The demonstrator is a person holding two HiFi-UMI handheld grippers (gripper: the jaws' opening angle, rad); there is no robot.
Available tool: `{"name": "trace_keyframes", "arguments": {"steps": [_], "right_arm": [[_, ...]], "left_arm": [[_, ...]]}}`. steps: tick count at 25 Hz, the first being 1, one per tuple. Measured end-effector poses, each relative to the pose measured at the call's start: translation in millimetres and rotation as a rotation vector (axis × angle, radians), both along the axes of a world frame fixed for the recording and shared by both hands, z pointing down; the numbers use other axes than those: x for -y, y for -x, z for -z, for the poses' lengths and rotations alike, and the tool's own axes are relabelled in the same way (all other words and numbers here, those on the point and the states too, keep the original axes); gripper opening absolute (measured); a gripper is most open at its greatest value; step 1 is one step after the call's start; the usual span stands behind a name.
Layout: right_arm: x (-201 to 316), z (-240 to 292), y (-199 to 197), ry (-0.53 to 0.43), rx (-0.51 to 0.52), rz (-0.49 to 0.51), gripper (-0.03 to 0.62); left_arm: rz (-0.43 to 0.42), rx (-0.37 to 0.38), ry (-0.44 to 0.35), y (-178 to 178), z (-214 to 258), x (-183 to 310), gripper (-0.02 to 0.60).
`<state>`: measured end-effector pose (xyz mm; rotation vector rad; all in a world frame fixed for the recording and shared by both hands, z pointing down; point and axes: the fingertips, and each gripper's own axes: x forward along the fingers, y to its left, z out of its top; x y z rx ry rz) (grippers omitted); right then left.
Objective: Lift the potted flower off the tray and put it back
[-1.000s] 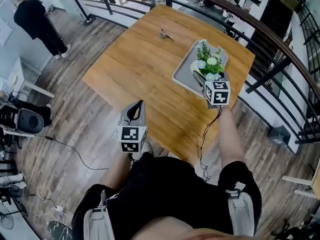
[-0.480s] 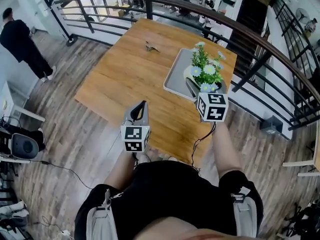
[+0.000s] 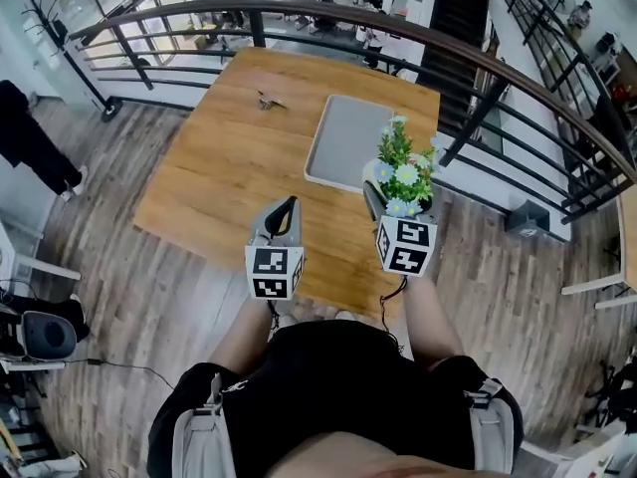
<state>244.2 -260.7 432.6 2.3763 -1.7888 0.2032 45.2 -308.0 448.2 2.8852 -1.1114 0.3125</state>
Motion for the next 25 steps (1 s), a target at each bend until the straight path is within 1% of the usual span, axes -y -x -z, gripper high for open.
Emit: {"name": "trace_keyframes", "arguments": {"steps": [5, 9, 14, 20, 25], "right_arm": [[-24.8, -14.5, 3.6, -0.008, 0.022, -0.048, 0.506], [-34.7, -22.1, 5.4, -0.014, 0.026, -0.074, 0.506], [-34.2, -30.8, 7.7, 0.010, 0.030, -0.070, 0.506], [-35.0, -30.8, 5.1, 0.009, 0.024, -0.069, 0.506], [-32.8, -30.2, 4.0, 0.007, 0.013, -0.059, 0.506]], "left_arm": [[-0.046, 0.004, -0.002, -11.2, 0.3, -5.5, 0.012], [-0.063, -0.002, -0.015, -16.0, 4.5, -10.0, 0.012], [-0.071, -0.001, -0.018, -15.2, 6.9, -13.3, 0.012], [-0.073, 0.006, -0.018, -14.7, 5.4, -18.9, 0.012], [-0.057, 0.013, -0.016, -10.7, 5.1, -19.5, 0.012]]}}
